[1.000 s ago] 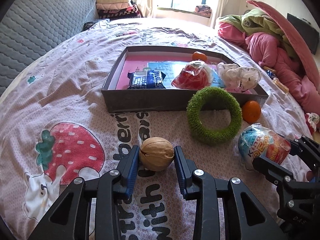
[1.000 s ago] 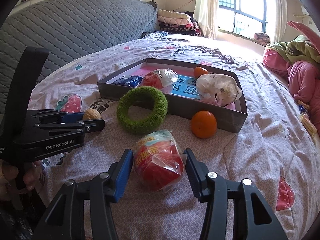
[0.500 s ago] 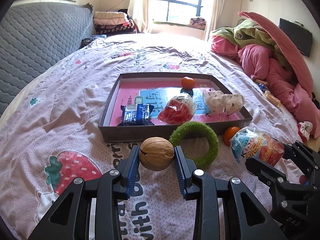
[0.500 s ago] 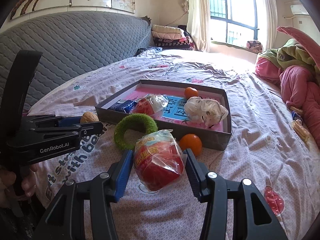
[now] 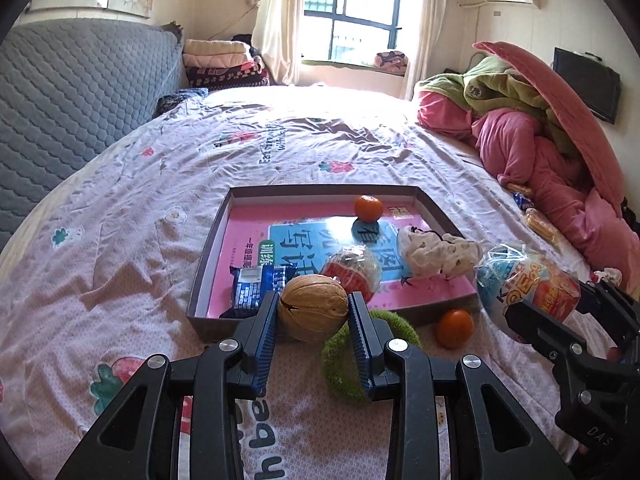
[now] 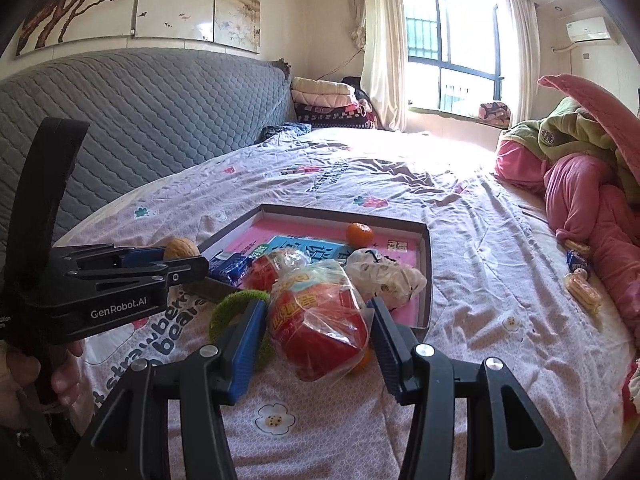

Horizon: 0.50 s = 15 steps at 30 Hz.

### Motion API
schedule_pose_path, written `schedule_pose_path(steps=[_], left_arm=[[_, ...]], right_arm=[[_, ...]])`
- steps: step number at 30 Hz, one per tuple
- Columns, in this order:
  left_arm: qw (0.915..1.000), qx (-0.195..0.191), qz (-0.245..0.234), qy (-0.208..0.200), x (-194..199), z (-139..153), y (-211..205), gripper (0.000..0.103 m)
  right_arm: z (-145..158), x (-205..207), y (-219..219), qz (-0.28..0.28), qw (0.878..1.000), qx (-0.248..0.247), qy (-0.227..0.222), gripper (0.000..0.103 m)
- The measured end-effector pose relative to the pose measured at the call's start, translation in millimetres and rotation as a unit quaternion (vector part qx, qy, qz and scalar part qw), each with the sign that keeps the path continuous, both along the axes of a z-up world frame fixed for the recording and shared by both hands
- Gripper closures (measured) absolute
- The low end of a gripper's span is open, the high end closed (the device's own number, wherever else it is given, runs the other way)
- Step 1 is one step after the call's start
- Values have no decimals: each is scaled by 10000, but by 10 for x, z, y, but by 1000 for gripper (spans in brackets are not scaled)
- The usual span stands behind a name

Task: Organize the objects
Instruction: 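Lift the walnut with the left tool over the box while the right tool carries the egg packet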

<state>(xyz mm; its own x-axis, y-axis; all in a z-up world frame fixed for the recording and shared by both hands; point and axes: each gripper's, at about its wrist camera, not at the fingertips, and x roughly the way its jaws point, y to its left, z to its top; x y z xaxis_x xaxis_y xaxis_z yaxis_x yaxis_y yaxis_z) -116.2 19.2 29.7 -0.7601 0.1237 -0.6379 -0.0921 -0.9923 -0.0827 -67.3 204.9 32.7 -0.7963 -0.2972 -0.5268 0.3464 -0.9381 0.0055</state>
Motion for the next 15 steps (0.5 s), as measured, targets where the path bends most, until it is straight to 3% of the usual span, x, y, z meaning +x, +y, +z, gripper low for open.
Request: schedule_pose_path(steps=[15], left_arm=[[9998, -6, 110, 159, -377, 136, -73, 68]], right_arm=[[261, -384, 137, -284, 9991, 107, 291, 51]])
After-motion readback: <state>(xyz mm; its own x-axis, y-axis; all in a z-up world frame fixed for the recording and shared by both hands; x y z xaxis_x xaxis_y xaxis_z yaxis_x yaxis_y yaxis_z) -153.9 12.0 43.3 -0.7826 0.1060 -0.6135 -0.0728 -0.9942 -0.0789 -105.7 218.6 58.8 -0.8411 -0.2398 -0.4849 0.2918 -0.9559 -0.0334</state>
